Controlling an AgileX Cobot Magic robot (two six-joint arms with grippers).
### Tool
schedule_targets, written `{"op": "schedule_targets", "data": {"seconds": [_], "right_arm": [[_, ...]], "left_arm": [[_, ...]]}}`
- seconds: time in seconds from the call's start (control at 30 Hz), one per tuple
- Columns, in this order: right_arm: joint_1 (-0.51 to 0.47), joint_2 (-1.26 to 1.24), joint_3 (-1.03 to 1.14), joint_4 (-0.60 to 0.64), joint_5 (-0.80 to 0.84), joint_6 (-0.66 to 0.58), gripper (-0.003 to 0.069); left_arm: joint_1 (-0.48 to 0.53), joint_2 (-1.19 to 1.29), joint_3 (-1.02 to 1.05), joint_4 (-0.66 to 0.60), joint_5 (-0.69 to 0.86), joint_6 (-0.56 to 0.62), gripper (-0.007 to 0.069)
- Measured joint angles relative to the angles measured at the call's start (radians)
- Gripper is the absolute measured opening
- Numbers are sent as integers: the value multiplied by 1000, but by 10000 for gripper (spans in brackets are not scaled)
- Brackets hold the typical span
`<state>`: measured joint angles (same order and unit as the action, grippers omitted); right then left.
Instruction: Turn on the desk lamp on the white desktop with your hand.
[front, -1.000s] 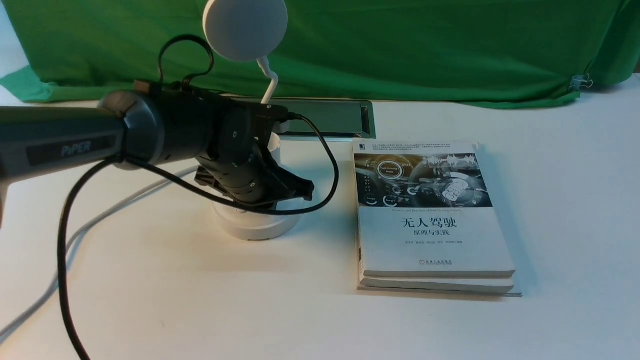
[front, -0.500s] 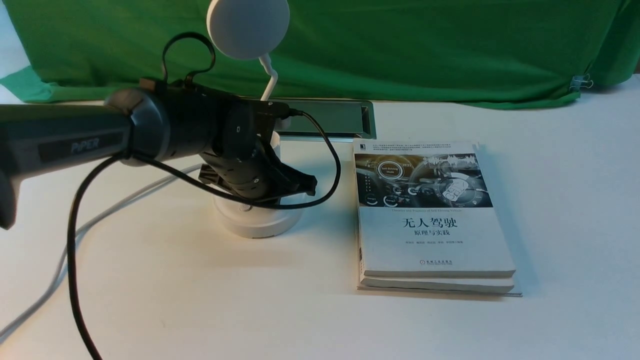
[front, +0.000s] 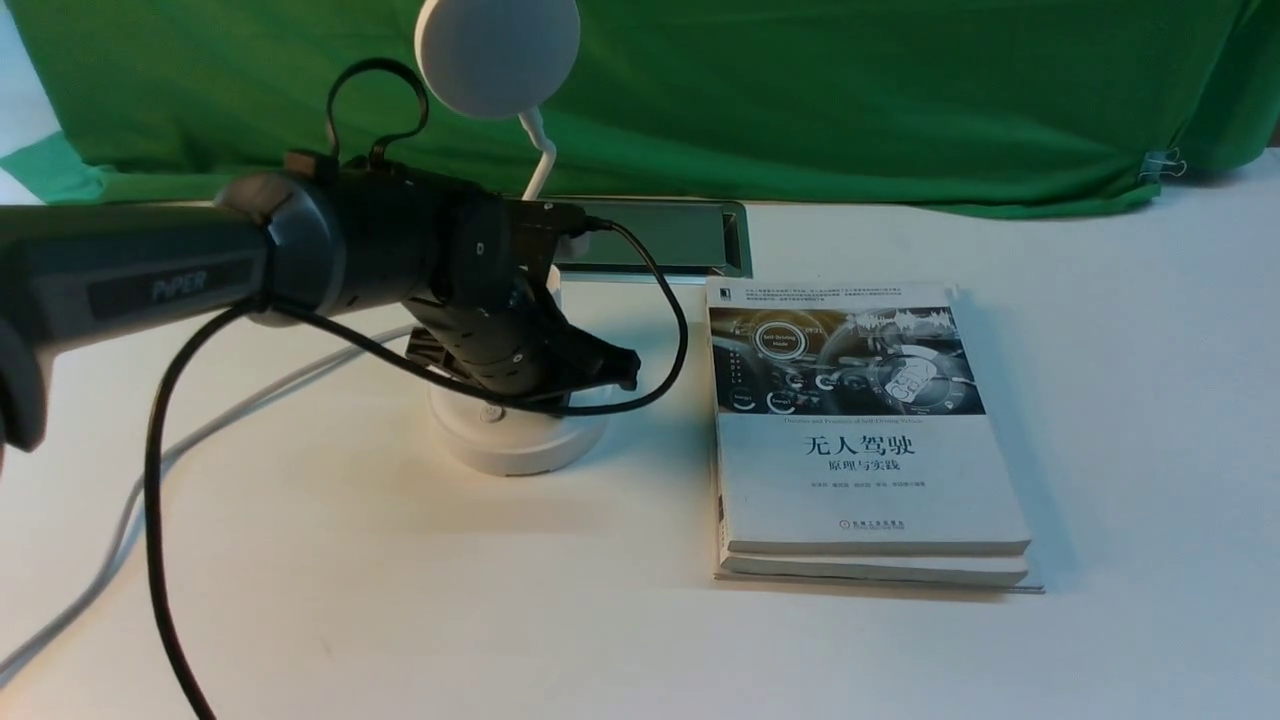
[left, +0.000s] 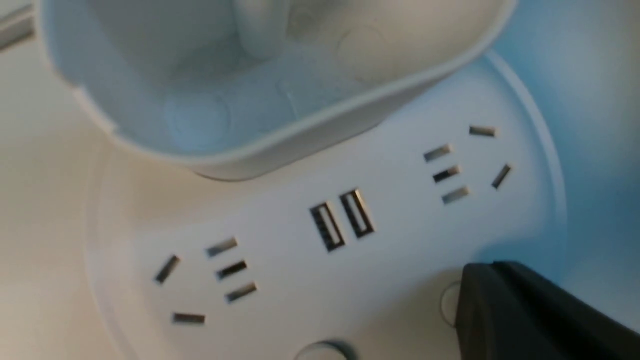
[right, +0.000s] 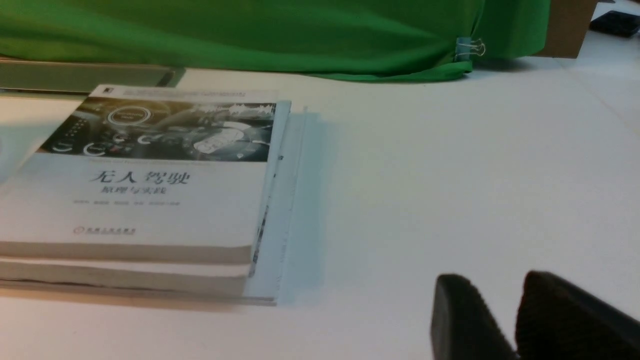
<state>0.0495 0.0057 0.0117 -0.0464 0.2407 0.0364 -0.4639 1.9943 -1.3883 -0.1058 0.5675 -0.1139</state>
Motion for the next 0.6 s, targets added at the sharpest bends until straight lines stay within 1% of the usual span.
{"op": "schedule_targets", "data": {"seconds": [0.17, 0.2, 0.27, 0.37, 0.4, 0.43, 0.47, 0.5, 0.53, 0.6], "right_arm": [[0, 0, 0, 0, 0, 1, 238], [0, 0, 0, 0, 0, 1, 238], [0, 0, 0, 0, 0, 0, 238], [0, 0, 0, 0, 0, 0, 238], [0, 0, 0, 0, 0, 0, 238], [0, 0, 0, 0, 0, 0, 238], [0, 0, 0, 0, 0, 0, 238], [0, 0, 0, 0, 0, 0, 238], [0, 0, 0, 0, 0, 0, 238], [0, 0, 0, 0, 0, 0, 238]], "left_arm": [[-6, -110, 37, -22, 142, 26, 2], [-6, -116, 39, -24, 147, 33, 2], [-8, -212, 75, -49, 194, 68, 2], [-8, -286, 133, -86, 212, 100, 2], [-8, -331, 172, -115, 222, 130, 2], [-8, -404, 261, -175, 232, 192, 2], [-8, -450, 307, -218, 234, 232, 2], [-8, -460, 307, -227, 234, 240, 2], [-8, -492, 342, -254, 234, 275, 2], [-8, -641, 433, -358, 221, 376, 2]]}}
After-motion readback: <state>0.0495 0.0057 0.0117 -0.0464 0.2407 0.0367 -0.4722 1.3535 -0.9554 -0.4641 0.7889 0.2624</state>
